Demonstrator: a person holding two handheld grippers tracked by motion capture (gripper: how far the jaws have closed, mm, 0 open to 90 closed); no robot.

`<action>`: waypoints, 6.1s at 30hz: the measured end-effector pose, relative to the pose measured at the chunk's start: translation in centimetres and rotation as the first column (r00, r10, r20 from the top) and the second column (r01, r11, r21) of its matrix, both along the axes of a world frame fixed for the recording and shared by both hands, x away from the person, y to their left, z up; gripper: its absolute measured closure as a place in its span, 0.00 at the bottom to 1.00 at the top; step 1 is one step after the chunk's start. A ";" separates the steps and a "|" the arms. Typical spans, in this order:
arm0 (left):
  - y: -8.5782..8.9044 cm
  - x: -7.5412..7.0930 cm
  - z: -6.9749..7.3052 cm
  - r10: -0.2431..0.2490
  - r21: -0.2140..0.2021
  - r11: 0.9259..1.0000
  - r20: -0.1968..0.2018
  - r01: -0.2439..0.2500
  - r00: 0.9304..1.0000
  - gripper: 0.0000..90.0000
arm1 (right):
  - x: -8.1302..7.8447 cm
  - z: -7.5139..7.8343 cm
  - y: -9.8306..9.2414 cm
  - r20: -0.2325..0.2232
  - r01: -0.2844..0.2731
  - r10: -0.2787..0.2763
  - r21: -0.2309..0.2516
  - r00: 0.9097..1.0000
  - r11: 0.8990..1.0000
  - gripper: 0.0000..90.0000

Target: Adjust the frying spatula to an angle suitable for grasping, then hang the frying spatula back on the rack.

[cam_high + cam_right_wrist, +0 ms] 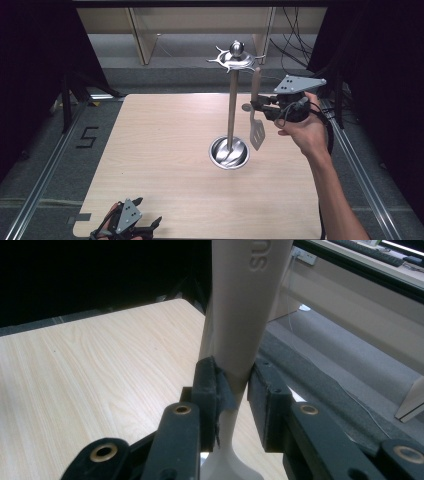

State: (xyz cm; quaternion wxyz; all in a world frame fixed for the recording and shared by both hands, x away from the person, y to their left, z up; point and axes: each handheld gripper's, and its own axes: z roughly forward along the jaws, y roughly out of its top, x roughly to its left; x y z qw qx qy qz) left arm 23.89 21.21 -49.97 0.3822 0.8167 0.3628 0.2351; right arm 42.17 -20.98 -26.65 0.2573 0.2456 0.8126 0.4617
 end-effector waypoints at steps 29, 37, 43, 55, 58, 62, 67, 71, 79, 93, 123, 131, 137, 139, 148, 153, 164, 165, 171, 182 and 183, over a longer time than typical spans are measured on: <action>0.1 0.0 0.0 -0.004 0.010 1.000 0.008 0.004 1.000 0.17 | -0.6 -1.0 0.2 0.030 -0.024 0.021 0.098 0.999 0.995 0.79; -0.1 -0.1 0.0 0.006 -0.016 1.000 0.001 -0.006 1.000 0.17 | -1.4 -0.9 0.1 0.021 -0.010 0.007 0.138 1.000 0.990 0.71; 0.0 0.0 -0.1 -0.001 0.017 1.000 0.008 0.001 1.000 0.17 | -2.3 -1.4 -0.8 0.010 0.009 -0.011 0.176 1.000 0.984 0.62; 0.0 0.0 0.0 -0.008 0.000 1.000 0.001 0.008 1.000 0.17 | -3.5 -3.8 -2.5 0.011 0.061 -0.064 0.152 0.998 0.986 0.53; 0.0 0.1 0.0 -0.013 0.023 1.000 0.007 0.013 1.000 0.17 | -3.9 -4.7 -2.9 0.016 0.067 -0.070 0.148 0.997 0.987 0.53; 0.0 0.1 0.0 -0.012 0.022 1.000 0.008 0.011 1.000 0.17 | -4.1 -5.3 -3.1 0.014 0.069 -0.071 0.142 0.997 0.988 0.52; 0.0 0.0 -0.1 -0.001 0.007 1.000 0.001 0.001 1.000 0.17 | -4.4 -6.1 -3.2 0.012 0.077 -0.079 0.149 0.997 0.986 0.52; 0.0 0.0 -0.1 -0.003 0.012 1.000 0.000 0.003 1.000 0.17 | -4.4 -7.0 -3.2 0.007 0.072 -0.073 0.137 0.997 0.988 0.51; 0.0 0.0 0.0 -0.003 0.002 1.000 -0.001 0.003 1.000 0.17 | -4.7 -7.8 -3.0 -0.022 0.075 -0.073 0.128 0.997 0.989 0.49; -0.2 -0.1 -0.1 -0.006 -0.007 1.000 -0.005 0.006 1.000 0.17 | -5.5 -9.1 -4.2 -0.029 0.089 -0.086 0.103 0.996 0.991 0.47; -0.6 -0.1 -0.1 -0.006 -0.011 1.000 0.005 0.006 1.000 0.17 | -6.6 -13.9 -5.4 -0.142 0.101 -0.094 0.048 0.985 0.994 0.43; -0.3 0.1 0.0 0.002 -0.002 1.000 0.008 -0.002 1.000 0.17 | -6.7 -14.9 -5.6 -0.159 0.099 -0.094 0.027 0.983 0.995 0.43; -0.4 0.3 0.2 -0.016 0.025 1.000 0.003 0.016 1.000 0.17 | -7.3 -15.8 -6.2 -0.190 0.107 -0.101 0.019 0.977 0.994 0.43; -0.6 0.0 0.0 -0.002 -0.026 1.000 0.010 0.003 1.000 0.17 | -7.6 -16.2 -6.2 -0.223 0.114 -0.105 0.026 0.969 0.993 0.43; -0.3 0.1 0.1 -0.011 0.031 0.999 0.008 0.011 1.000 0.17 | -8.3 -17.7 -6.8 -0.248 0.117 -0.111 0.010 0.962 0.993 0.42; -0.3 0.2 0.2 -0.001 -0.001 1.000 0.008 0.001 1.000 0.17 | -8.5 -17.9 -6.9 -0.250 0.114 -0.109 0.006 0.962 0.993 0.42; -0.2 0.0 0.2 -0.016 0.011 1.000 0.026 0.016 1.000 0.17 | -9.0 -18.7 -7.0 -0.259 0.081 -0.081 -0.010 0.963 0.997 0.42; -0.2 0.0 0.2 -0.016 0.011 1.000 0.026 0.016 1.000 0.17 | -9.0 -18.7 -7.0 -0.259 0.081 -0.081 -0.010 0.963 0.997 0.42; -0.2 -0.2 0.2 -0.011 0.029 1.000 0.015 0.011 1.000 0.17 | -9.3 -19.1 -7.0 -0.259 0.102 -0.100 -0.009 0.961 0.995 0.41; -0.3 -0.3 0.2 -0.025 0.019 0.999 0.017 0.025 1.000 0.17 | -10.2 -19.5 -6.9 -0.271 0.095 -0.094 -0.009 0.958 0.995 0.40; -0.3 -0.3 0.2 -0.025 0.019 0.999 0.017 0.025 1.000 0.17 | -10.2 -19.5 -6.9 -0.271 0.095 -0.094 -0.009 0.958 0.995 0.40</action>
